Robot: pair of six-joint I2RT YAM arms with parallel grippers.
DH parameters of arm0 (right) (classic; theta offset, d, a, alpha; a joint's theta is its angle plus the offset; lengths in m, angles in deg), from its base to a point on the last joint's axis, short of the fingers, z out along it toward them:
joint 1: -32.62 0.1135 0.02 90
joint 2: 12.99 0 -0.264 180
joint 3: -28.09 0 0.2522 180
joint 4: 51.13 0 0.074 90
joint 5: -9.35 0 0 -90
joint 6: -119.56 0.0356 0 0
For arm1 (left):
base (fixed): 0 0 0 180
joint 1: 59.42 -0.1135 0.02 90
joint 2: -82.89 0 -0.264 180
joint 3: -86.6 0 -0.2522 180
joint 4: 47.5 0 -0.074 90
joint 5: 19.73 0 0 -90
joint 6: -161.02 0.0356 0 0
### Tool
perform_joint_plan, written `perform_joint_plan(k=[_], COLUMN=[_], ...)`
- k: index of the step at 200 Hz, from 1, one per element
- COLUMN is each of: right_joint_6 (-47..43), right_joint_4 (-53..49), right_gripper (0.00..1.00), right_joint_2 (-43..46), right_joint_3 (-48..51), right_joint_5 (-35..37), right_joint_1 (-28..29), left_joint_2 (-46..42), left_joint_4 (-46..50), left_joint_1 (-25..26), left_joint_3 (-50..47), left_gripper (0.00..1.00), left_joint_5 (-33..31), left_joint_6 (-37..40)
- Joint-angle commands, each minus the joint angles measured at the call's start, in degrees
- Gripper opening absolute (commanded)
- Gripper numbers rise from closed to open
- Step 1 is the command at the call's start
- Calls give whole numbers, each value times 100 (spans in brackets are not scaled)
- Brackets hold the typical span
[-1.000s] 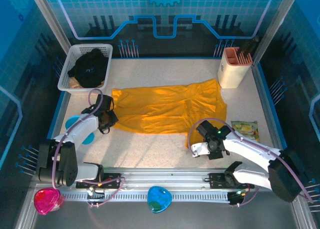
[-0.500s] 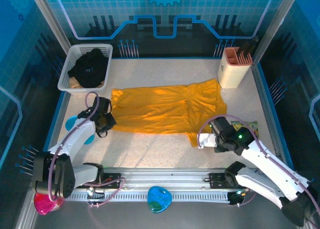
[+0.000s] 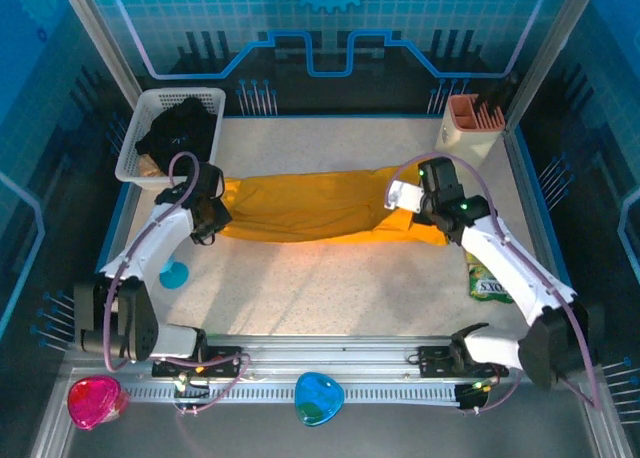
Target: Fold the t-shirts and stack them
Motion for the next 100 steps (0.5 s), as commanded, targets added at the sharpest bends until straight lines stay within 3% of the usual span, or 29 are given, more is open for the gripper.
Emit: perform_joint_plan(k=[1, 48, 100], right_joint_6=[-294, -444, -349], right_joint_4=[511, 945, 1329], right_gripper=[0, 0, 0], right_joint_2=[-417, -1562, -3003], right_joint_3=[-404, -885, -1582], right_joint_5=[-274, -312, 156], right_joint_1=[-210, -298, -315], left_joint_2=[380, 1199, 2007], left_joint_4=[154, 16, -172], left_joint_1=[-94, -104, -107], left_joint_3=[296, 614, 940], left_gripper=[0, 0, 0], left_joint_5=[-263, -327, -358], left_joint_6=[110, 135, 126])
